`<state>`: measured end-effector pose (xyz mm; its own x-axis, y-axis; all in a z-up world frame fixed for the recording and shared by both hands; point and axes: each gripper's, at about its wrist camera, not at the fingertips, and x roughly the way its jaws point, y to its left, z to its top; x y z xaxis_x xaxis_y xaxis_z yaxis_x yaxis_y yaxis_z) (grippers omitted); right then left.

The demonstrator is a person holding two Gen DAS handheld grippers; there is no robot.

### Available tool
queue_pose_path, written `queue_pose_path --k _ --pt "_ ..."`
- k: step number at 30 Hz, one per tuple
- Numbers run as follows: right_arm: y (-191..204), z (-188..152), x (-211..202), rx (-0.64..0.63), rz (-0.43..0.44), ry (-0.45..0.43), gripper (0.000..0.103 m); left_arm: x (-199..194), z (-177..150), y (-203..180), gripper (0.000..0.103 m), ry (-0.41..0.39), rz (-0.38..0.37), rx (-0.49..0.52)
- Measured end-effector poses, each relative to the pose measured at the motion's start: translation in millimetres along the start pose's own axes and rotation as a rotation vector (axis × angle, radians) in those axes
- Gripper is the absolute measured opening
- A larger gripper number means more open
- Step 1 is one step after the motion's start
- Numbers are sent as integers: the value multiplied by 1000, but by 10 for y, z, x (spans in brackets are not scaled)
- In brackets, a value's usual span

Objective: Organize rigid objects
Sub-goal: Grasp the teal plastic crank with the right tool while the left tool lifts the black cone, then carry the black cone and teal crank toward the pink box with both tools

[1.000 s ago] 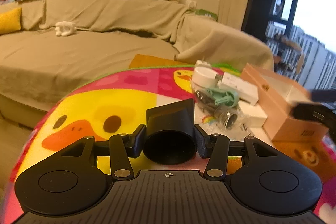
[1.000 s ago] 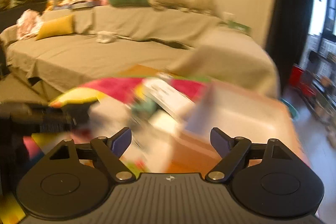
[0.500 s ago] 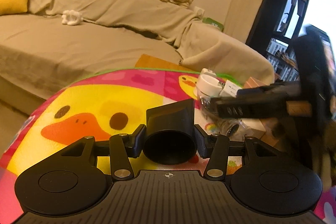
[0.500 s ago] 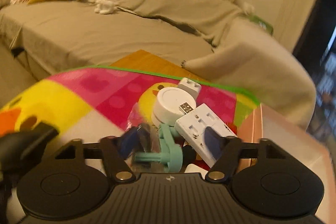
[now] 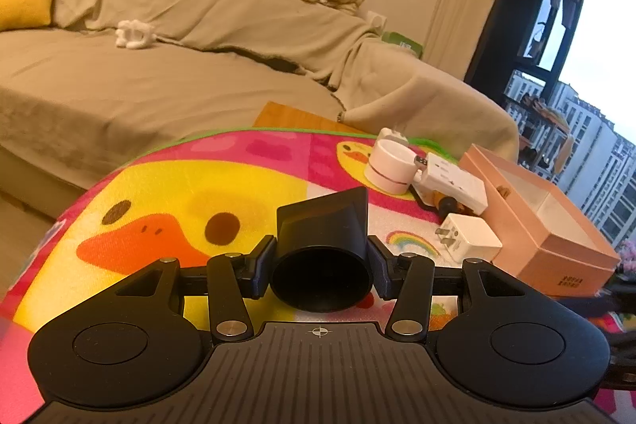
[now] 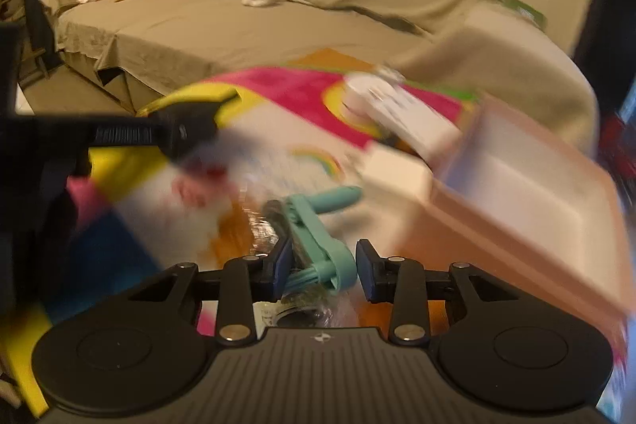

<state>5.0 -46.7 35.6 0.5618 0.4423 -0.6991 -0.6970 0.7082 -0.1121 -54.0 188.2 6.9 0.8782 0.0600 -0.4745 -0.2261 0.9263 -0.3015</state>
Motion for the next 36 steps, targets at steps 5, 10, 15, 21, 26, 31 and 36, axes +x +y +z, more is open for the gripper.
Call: queue_pose_path --k 5,10,15,21,26,31,36 --pt "-281 -439 -373 28 -141 4 35 -2 -99 -233 53 48 -67 16" --pt "-532 -642 -481 51 -363 -7 50 -48 -272 -592 53 101 -131 95" --pt "-645 -591 -609 207 -139 -100 82 -115 -338 -824 53 121 -146 156" --pt "-684 -531 -183 150 -111 -68 82 -273 -340 -956 53 134 -151 222" --pt "-772 -552 -46 170 -44 -52 74 -367 -336 -1135 53 135 -178 269" --pt "-782 -561 -469 180 -27 -111 19 -503 -151 -1417 53 80 -240 318" --pt "-906 -648 -961 205 -26 -208 14 -450 241 -1951 53 -53 -290 419"
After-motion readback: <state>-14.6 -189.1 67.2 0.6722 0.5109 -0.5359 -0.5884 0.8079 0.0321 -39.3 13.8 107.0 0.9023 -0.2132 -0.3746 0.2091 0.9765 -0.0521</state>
